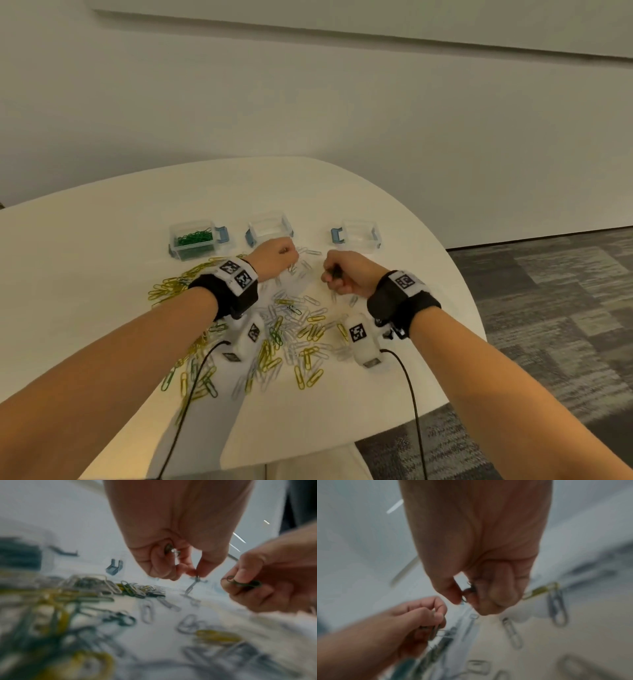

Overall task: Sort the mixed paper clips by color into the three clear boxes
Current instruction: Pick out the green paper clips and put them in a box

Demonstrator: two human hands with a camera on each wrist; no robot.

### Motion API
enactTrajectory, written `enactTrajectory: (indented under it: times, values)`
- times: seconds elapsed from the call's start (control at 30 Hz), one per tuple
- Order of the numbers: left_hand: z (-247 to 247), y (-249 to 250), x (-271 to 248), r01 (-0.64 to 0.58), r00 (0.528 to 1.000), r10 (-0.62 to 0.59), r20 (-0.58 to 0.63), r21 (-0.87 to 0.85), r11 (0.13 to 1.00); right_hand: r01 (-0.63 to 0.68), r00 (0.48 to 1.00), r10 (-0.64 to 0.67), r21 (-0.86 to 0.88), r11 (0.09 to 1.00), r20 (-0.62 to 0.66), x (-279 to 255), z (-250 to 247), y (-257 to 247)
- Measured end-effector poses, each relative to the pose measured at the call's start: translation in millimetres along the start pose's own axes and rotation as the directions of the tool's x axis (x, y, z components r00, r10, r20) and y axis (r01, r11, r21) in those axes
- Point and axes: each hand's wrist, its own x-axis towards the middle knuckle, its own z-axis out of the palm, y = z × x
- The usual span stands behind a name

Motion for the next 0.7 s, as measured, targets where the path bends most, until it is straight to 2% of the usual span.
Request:
enactTrajectory:
  times: [0.03,0.07,0.1,0.13,0.17,0.23,0.27,0.33,0.37,0.4,0.43,0.5,0.57,0.63,0.7]
  values:
    - [0,1,-6,0.115,0.993,-0.106,0.046,-0.332,0.936,0.022,1.0,-0.025,0.164,0.986,0.018,-3,2,-2]
    - [-1,-1,-12,0.229,0.973,-0.172,0.152,-0.595,0.77,0.047,0.998,-0.055,0.218,0.975,0.029,-7,6,-7]
    - [-2,-4,-19,0.317,0.948,-0.187,0.256,-0.744,0.588,0.081,0.995,-0.09,0.208,0.975,0.036,-10,12,-14]
    - [-4,-7,-25,0.372,0.928,-0.183,0.324,-0.806,0.46,0.124,0.991,-0.131,0.157,0.98,0.033,-13,19,-23]
    - [-7,-10,-31,0.406,0.914,-0.176,0.366,-0.836,0.369,0.163,0.986,-0.167,0.091,0.982,0.029,-15,27,-33]
    - [-11,-13,-38,0.437,0.898,-0.165,0.407,-0.866,0.241,0.254,0.967,-0.249,-0.15,0.956,0.051,-21,47,-55]
    - [-13,-13,-40,0.441,0.895,-0.161,0.415,-0.878,0.186,0.303,0.953,-0.29,-0.335,0.892,0.091,-26,58,-65]
    - [-17,-15,-43,0.434,0.894,-0.158,0.42,-0.898,0.069,0.358,0.929,-0.314,-0.68,0.64,0.194,-32,79,-80]
    - [-19,-17,-44,0.432,0.893,-0.154,0.423,-0.902,0.024,0.358,0.924,-0.312,-0.786,0.504,0.221,-35,88,-86]
    - [-24,-20,-44,0.428,0.892,-0.154,0.425,-0.904,-0.016,0.358,0.92,-0.308,-0.837,0.414,0.241,-36,95,-90]
    - [-29,-22,-46,0.426,0.887,-0.163,0.431,-0.902,-0.066,0.368,0.913,-0.316,-0.852,0.373,0.257,-37,100,-93]
    - [-40,-26,-51,0.423,0.864,-0.203,0.46,-0.884,-0.199,0.412,0.884,-0.381,-0.834,0.366,0.27,-37,104,-97]
    - [-54,-27,-56,0.395,0.856,-0.241,0.457,-0.879,-0.266,0.447,0.852,-0.481,-0.765,0.463,0.207,-32,101,-100]
    - [-72,-28,-55,0.303,0.881,-0.284,0.378,-0.913,-0.274,0.465,0.831,-0.546,-0.676,0.572,0.11,-24,97,-98]
    - [-94,-30,-49,0.165,0.912,-0.332,0.241,-0.957,-0.24,0.459,0.83,-0.556,-0.631,0.626,0.051,-17,92,-93]
